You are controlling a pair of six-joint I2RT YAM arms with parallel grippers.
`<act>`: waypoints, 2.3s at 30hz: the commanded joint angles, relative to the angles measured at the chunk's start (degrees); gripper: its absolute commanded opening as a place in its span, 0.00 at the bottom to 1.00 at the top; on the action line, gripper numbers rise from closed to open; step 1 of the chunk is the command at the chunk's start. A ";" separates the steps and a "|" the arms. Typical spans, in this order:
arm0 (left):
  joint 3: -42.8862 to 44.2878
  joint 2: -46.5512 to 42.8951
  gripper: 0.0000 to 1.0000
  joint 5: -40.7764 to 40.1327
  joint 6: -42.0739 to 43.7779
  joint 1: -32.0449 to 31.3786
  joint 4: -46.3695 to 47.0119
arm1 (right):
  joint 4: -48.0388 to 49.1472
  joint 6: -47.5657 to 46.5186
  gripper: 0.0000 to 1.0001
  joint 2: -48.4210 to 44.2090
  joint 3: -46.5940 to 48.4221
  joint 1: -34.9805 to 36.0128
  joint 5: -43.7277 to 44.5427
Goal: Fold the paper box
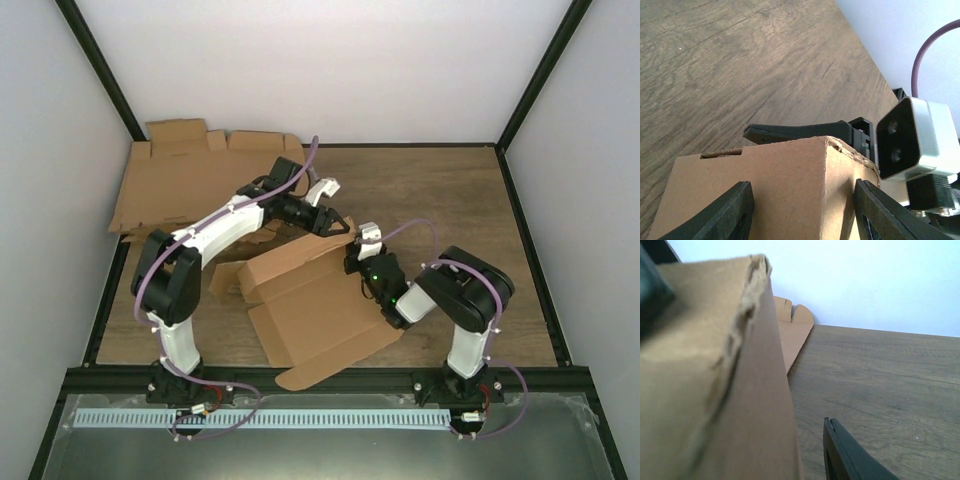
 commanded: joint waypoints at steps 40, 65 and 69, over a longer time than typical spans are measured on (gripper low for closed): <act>4.44 5.99 0.63 4.03 1.70 0.25 -13.06 | 4.38 -6.05 0.01 -5.80 0.51 -0.38 -4.59; 1.72 2.36 0.69 -0.53 -0.33 0.31 -10.33 | 0.64 -2.25 0.25 0.67 1.92 -0.38 -5.32; 1.72 2.59 0.69 -0.84 -0.12 0.25 -10.29 | -0.24 -0.44 0.27 1.43 0.66 -0.38 -5.84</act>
